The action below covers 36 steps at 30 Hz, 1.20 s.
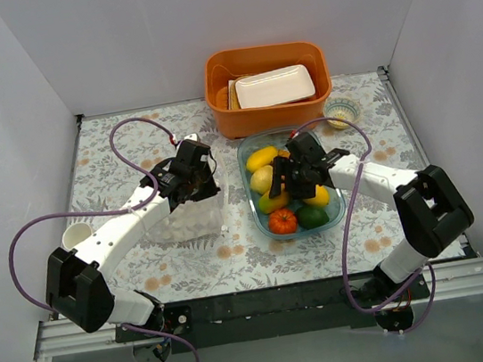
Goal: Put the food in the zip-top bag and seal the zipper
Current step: Pick up the fake fruit from the bin.
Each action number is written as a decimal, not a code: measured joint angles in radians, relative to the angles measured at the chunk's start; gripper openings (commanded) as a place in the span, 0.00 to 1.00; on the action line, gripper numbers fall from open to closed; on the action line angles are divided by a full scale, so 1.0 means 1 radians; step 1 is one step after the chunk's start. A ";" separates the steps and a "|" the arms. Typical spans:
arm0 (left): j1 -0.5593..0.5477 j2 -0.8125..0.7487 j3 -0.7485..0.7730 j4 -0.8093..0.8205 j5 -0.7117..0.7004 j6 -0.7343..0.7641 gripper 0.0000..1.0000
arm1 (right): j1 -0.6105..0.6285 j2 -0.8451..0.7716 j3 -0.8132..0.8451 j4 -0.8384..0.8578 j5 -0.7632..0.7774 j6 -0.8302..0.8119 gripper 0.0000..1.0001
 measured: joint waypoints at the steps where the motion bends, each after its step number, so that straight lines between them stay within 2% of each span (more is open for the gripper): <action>1: 0.000 0.000 0.000 0.000 0.000 0.000 0.00 | -0.002 0.000 0.000 0.004 -0.003 0.002 0.78; 4: 0.000 0.000 0.000 0.000 0.000 0.003 0.00 | -0.005 0.003 0.000 0.016 -0.009 0.005 0.79; 8: 0.000 0.000 0.000 0.000 0.000 0.003 0.00 | -0.012 0.014 0.000 0.034 -0.028 0.014 0.86; 13: 0.000 0.000 0.000 0.000 0.000 0.003 0.00 | -0.017 0.042 0.000 0.058 -0.055 0.019 0.87; 15: 0.000 0.000 0.000 0.000 0.000 0.003 0.00 | -0.017 0.056 0.000 0.066 -0.063 0.020 0.82; 16: 0.000 0.000 0.000 0.000 0.000 0.003 0.00 | -0.017 0.062 0.000 0.069 -0.065 0.021 0.77; 17: 0.000 0.000 0.000 0.000 0.000 0.003 0.00 | -0.017 0.069 0.000 0.073 -0.070 0.022 0.67; 19: 0.000 0.000 0.000 0.000 0.000 0.003 0.00 | -0.018 0.075 0.001 0.077 -0.079 0.020 0.57; 20: 0.000 0.000 0.000 0.000 0.000 0.004 0.00 | -0.018 0.075 0.001 0.077 -0.079 0.019 0.49; 22: 0.001 0.000 0.000 0.000 0.000 0.005 0.00 | -0.018 0.074 0.001 0.078 -0.079 0.016 0.45; 23: 0.001 0.000 0.000 0.000 0.000 0.005 0.00 | -0.018 0.073 0.001 0.079 -0.079 0.013 0.39; 28: 0.001 0.000 0.000 0.000 0.000 0.005 0.00 | -0.018 0.034 0.001 0.076 -0.072 -0.018 0.31; 36: 0.001 0.000 0.000 0.000 0.000 0.006 0.00 | -0.018 -0.106 0.001 0.076 -0.065 -0.067 0.30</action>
